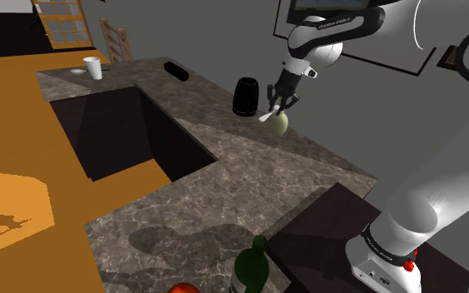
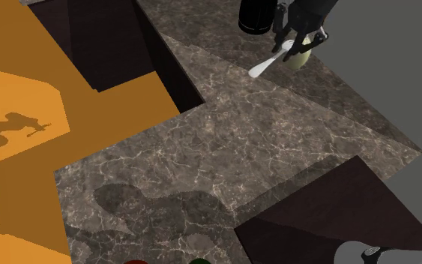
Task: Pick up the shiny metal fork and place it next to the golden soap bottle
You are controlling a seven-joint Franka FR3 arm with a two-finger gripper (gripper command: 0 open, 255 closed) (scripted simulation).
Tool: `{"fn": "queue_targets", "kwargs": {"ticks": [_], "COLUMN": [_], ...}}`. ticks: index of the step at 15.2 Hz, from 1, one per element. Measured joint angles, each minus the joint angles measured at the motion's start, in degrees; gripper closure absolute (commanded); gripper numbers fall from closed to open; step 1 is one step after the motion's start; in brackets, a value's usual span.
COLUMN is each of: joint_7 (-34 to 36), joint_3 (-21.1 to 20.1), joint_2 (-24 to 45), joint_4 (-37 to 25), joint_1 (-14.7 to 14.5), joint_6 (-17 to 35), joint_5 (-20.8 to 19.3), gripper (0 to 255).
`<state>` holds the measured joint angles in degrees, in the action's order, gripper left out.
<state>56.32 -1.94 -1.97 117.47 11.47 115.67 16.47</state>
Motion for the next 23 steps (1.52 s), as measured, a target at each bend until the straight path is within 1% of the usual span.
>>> {"fn": "queue_targets", "kwargs": {"ticks": [7,14,18,20,23], "joint_7": [-9.08,-17.74,-22.15,-23.3,-24.08], "joint_3": [5.04,9.52,11.67,12.03,12.06], "joint_2": [2.12,7.46,12.23,13.44,14.2], "joint_4": [-3.18,-10.07,-17.1,-17.63,-16.52], "joint_1": [4.88,9.8,12.79,13.4,13.54], "joint_6": [-3.53,-7.46,-10.99,-10.62,-8.92], "joint_5": [-0.54,-0.65,-0.34,-0.12,0.15], "gripper": [255,255,255,255,255]}}
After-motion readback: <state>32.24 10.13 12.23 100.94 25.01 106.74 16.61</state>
